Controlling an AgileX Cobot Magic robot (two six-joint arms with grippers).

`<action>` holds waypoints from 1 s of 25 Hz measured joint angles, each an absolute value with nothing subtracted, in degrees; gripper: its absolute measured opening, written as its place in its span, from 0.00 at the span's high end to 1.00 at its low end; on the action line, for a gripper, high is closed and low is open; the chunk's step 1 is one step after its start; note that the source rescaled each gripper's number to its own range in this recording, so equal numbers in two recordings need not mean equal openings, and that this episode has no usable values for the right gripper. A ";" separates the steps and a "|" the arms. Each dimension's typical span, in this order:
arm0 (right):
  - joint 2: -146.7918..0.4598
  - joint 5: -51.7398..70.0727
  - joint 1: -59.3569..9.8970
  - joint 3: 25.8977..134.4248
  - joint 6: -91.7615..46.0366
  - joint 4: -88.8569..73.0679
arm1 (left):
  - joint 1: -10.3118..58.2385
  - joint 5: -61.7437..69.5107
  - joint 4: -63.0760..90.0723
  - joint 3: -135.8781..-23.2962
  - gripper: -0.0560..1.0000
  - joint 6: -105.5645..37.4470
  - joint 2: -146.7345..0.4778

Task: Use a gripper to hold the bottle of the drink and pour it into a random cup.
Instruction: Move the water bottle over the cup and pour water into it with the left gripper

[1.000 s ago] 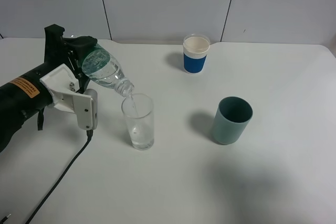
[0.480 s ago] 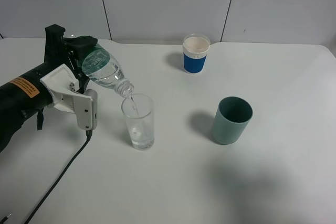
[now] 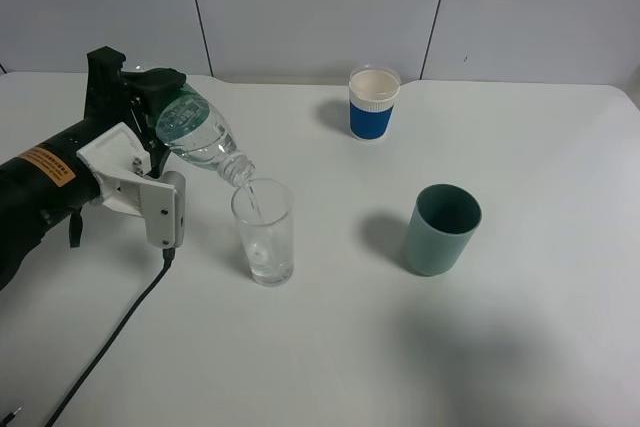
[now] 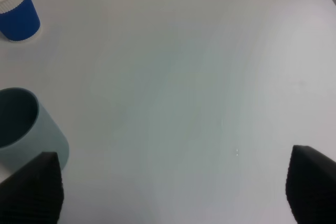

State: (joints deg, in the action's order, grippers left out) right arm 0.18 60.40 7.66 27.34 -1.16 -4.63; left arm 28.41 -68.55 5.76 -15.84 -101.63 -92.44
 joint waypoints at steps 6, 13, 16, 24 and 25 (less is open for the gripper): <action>0.18 60.40 7.66 27.34 -1.16 -4.63 | 28.41 -68.55 5.76 -15.84 0.94 -102.03 -92.44; 0.18 60.40 7.66 27.34 -1.16 -4.63 | 28.41 -68.78 5.76 -15.90 0.94 -103.17 -92.44; 0.18 60.40 7.66 27.34 -1.16 -4.63 | 28.41 -68.87 5.76 -15.90 0.94 -103.98 -92.44; 0.18 60.40 7.66 27.34 -1.16 -4.63 | 28.41 -68.87 5.76 -15.90 0.94 -104.39 -92.44; 0.18 60.40 7.66 27.34 -1.16 -4.63 | 28.41 -68.87 5.76 -15.90 0.94 -104.43 -92.44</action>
